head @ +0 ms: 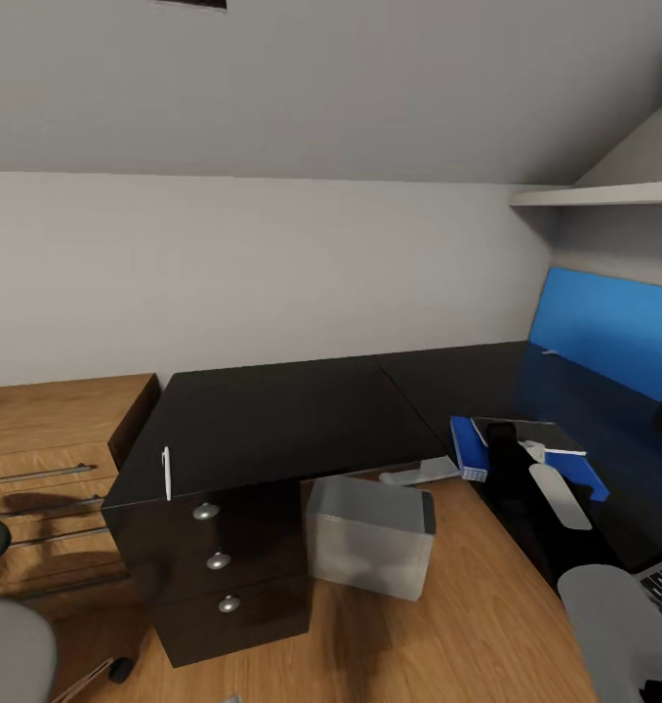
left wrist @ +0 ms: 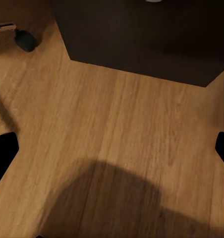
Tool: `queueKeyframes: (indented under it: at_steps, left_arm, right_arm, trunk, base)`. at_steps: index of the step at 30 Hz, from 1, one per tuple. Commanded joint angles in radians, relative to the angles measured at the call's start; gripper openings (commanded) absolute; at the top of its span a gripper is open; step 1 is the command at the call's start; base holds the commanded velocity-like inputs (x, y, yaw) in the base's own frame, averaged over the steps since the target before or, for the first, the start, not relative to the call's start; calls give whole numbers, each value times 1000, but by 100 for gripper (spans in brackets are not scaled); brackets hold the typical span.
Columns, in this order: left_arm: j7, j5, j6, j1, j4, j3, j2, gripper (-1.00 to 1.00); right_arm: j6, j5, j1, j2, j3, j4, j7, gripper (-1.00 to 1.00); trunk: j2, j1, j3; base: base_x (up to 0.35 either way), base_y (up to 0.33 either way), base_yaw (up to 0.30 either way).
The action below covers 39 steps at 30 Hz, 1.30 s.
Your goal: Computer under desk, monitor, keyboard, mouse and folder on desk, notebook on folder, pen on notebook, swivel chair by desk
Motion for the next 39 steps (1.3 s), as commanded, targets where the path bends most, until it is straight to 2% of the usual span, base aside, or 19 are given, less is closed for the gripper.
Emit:
queueKeyframes:
  at_steps: [1, 5, 11, 31, 39]
  left_arm:
    - [4, 10, -7, 0, -1, -3, -1, 100]
    - [4, 10, -7, 0, -2, -1, -6, 100]
    - [4, 10, -7, 0, -2, 0, -4, 100]
    - [4, 10, -7, 0, -2, -1, -3, 100]
    - [4, 10, -7, 0, -2, 0, -3, 100]
  right_arm:
    - [5, -3, 0, 6, -2, 4, -6, -100]
    - [5, -5, 0, 27, -2, 6, -6, -100]
    - [6, -8, 1, 29, -3, 8, -7, -100]
    - [7, -8, 1, 29, -3, 10, -6, -100]
    - [6, -8, 2, 30, -3, 10, -13, -100]
  trunk:
    - [0, 0, -1]
    - [0, 0, -1]
    - [0, 0, -1]
    - [140, -77, 62]
    - [140, -77, 62]
  base:
    - [0, 0, 0]
    - [0, 0, 0]
    - [0, 0, 0]
    - [0, 0, 0]
    - [0, 0, 0]
